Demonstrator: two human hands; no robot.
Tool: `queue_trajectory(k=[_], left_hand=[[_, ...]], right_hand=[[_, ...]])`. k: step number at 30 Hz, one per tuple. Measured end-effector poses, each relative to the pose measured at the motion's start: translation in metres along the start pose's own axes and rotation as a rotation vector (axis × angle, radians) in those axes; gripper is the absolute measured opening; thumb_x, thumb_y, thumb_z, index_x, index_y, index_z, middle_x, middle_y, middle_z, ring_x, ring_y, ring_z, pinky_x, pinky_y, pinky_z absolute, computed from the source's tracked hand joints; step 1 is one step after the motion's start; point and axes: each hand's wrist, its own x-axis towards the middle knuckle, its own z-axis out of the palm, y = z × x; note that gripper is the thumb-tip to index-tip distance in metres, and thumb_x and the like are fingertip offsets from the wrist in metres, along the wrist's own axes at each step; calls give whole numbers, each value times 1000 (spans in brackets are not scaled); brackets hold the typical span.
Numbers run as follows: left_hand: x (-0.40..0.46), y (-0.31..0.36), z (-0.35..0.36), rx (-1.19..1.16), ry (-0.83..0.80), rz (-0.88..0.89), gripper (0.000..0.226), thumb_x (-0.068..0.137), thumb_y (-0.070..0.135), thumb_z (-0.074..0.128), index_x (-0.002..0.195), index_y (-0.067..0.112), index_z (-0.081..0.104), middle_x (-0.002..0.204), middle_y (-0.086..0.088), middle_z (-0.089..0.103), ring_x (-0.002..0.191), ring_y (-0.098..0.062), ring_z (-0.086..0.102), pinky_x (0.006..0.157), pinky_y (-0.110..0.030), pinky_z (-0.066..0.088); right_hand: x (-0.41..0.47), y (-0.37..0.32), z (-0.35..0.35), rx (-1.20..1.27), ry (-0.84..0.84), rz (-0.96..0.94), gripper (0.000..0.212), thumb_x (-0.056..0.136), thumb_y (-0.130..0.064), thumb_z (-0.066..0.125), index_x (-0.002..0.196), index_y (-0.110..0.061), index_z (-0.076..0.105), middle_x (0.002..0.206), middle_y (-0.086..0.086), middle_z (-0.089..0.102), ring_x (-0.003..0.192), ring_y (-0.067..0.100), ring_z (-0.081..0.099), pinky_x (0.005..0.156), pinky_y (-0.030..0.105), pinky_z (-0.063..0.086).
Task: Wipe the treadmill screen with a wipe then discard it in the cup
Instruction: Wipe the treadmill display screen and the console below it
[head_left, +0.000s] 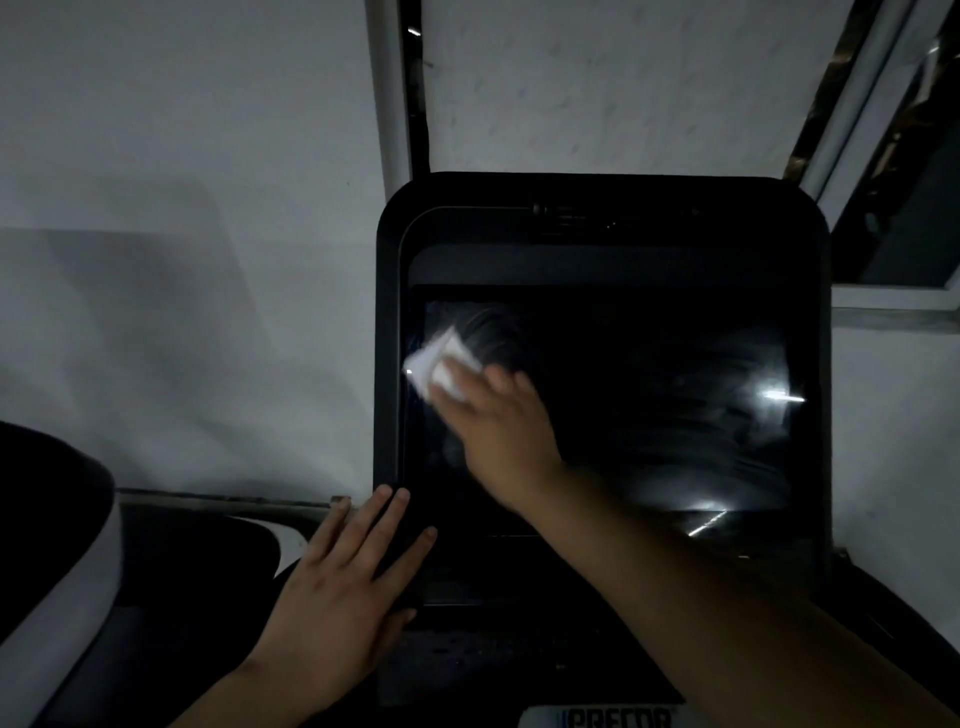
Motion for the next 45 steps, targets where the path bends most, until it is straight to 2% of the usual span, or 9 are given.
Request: queue_trajectory(k=[6, 9, 12, 20, 25, 29, 33, 37, 45], left_hand=[[-8, -1, 2, -15, 16, 8, 75, 83, 52, 58, 152, 24, 52, 166, -21, 35, 153, -38, 34, 116, -56, 29], [-4, 1, 2, -30, 15, 4, 73, 84, 52, 57, 151, 23, 54, 164, -23, 36, 152, -40, 35, 115, -56, 29], [-2, 4, 6, -47, -4, -2, 71, 85, 51, 59, 149, 22, 56, 165, -23, 36, 153, -39, 33, 116, -55, 30], [-2, 3, 22, -148, 104, -10, 59, 86, 36, 54, 139, 15, 66, 164, -18, 39, 153, -37, 34, 119, -55, 31], [3, 5, 26, -144, 209, -14, 55, 87, 36, 52, 131, 11, 72, 160, -21, 45, 149, -36, 40, 119, -54, 31], [4, 7, 28, -141, 236, -27, 58, 86, 37, 52, 133, 10, 71, 157, -21, 48, 147, -36, 43, 116, -56, 34], [4, 4, 28, -111, 241, -19, 59, 86, 37, 51, 136, 10, 69, 157, -21, 48, 147, -35, 42, 123, -49, 25], [3, 2, 29, -108, 244, -23, 58, 101, 44, 34, 139, 12, 66, 158, -20, 47, 147, -34, 41, 123, -47, 23], [7, -2, 33, -84, 253, -28, 60, 83, 38, 53, 136, 14, 68, 156, -21, 51, 145, -34, 43, 123, -45, 23]], right_hand=[[-63, 10, 10, -28, -132, -474, 40, 91, -21, 52, 127, -22, 71, 148, 2, 61, 100, 25, 54, 85, 39, 36], [0, 31, -1, -59, -9, -272, 53, 84, -17, 42, 126, -26, 73, 143, 2, 65, 99, 29, 54, 83, 40, 34], [21, 25, -6, 24, 101, 40, 54, 77, -10, 49, 124, -20, 73, 140, 8, 66, 92, 36, 61, 79, 40, 47], [-149, -38, 26, 151, 5, -102, 28, 100, -16, 56, 125, -16, 71, 143, 3, 64, 89, 25, 63, 78, 35, 50], [-193, 39, 4, 7, 15, -57, 32, 94, -19, 66, 126, -18, 71, 144, 2, 64, 90, 25, 59, 78, 37, 42], [-238, 98, -15, -38, 53, 46, 34, 102, -11, 51, 126, -13, 75, 142, 6, 66, 87, 29, 62, 74, 38, 51], [-273, 133, -28, -85, 49, 157, 41, 94, -1, 53, 129, -10, 73, 143, 10, 65, 81, 34, 67, 71, 41, 53], [-294, 161, -37, -153, 64, 293, 44, 90, 0, 48, 126, -4, 74, 133, 20, 68, 84, 43, 71, 75, 47, 57], [-233, 206, -53, -224, 108, 468, 55, 78, 8, 57, 132, 2, 67, 141, 26, 62, 84, 43, 68, 80, 49, 57]])
